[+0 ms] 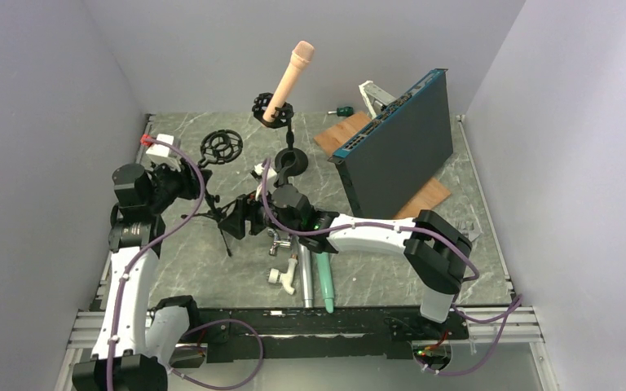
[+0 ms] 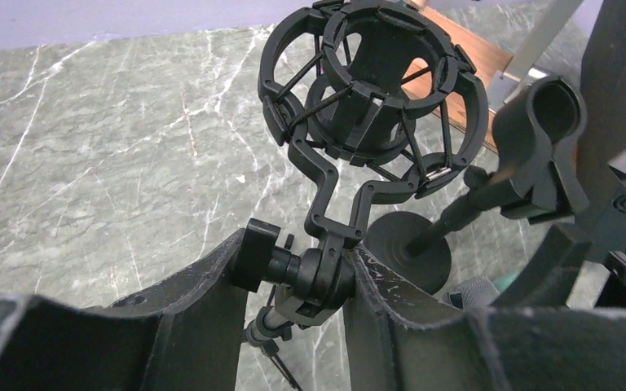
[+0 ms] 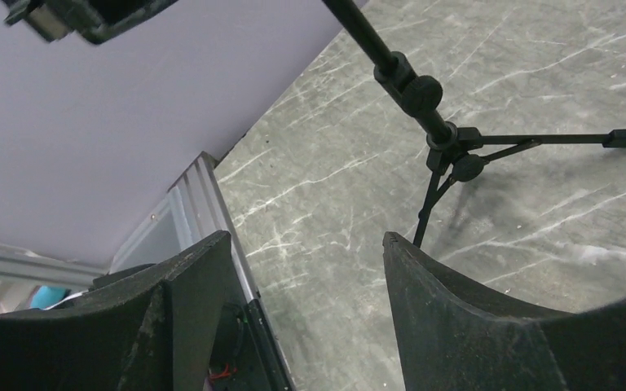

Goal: Remove the microphone from the stand

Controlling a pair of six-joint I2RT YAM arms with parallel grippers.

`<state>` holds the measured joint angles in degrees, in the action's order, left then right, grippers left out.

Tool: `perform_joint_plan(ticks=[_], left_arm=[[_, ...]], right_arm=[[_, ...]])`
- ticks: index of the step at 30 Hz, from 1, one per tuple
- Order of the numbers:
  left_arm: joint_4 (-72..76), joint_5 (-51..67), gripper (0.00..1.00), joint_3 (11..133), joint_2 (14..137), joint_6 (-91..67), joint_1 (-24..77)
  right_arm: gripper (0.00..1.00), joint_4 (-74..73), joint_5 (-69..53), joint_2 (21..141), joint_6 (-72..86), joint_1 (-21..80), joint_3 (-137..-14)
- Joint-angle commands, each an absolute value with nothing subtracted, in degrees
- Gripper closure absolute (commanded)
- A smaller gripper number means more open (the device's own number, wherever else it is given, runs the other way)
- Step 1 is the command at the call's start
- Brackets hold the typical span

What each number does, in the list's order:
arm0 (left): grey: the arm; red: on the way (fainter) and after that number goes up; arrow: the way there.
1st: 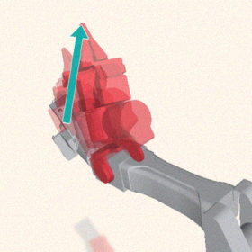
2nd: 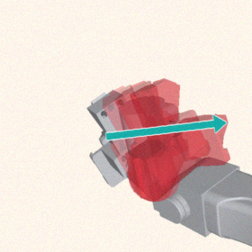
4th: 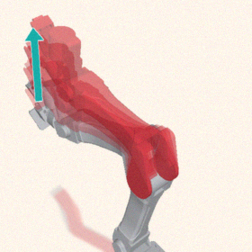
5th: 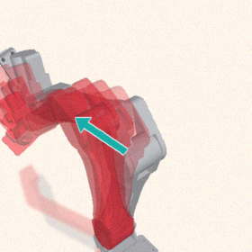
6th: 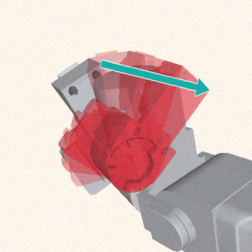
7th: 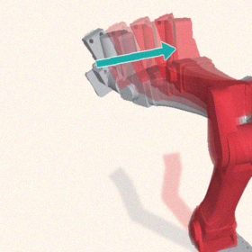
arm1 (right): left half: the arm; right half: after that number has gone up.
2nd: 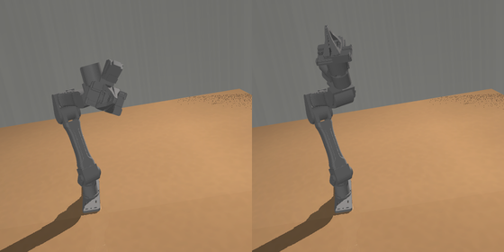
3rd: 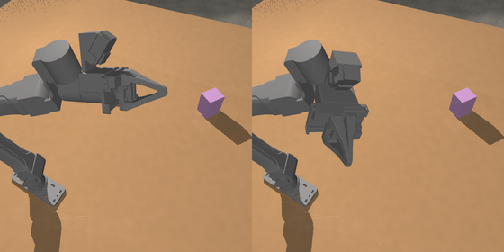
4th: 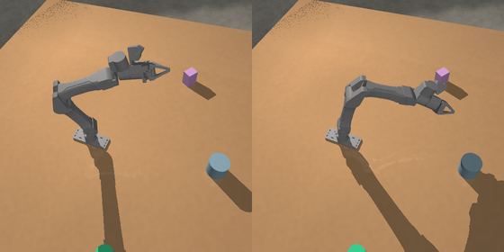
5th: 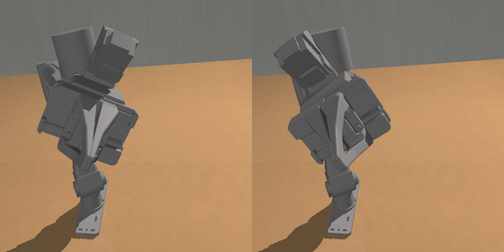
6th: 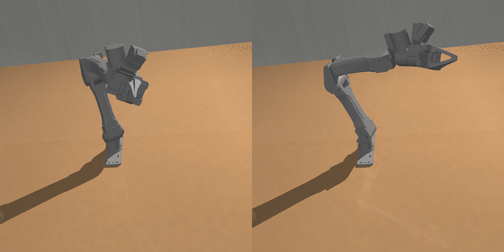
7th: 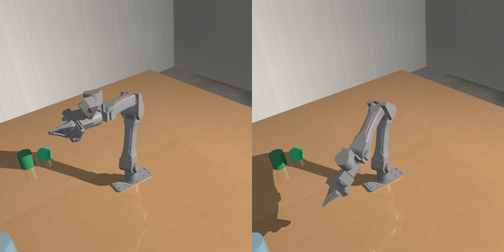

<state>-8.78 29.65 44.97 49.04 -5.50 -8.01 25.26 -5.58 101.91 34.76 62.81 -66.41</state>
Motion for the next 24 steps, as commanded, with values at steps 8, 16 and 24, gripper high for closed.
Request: perform_joint_plan(ticks=[8, 16, 24], left_arm=[[-18.8, 34.2, 1.00, 43.0, 39.0, -5.3, -6.6], [-27.3, 34.5, 1.00, 45.2, 35.3, -5.2, -6.5], [-32.9, 35.6, 1.00, 45.7, 32.9, -5.2, -6.6]], right_arm=[[0.29, 27.6, -5.7, 99.5, 37.8, 62.7, -66.7], [0.29, 26.6, -5.3, 100.5, 38.2, 62.7, -66.8], [0.40, 27.4, -5.9, 102.7, 38.5, 62.9, -67.5]])
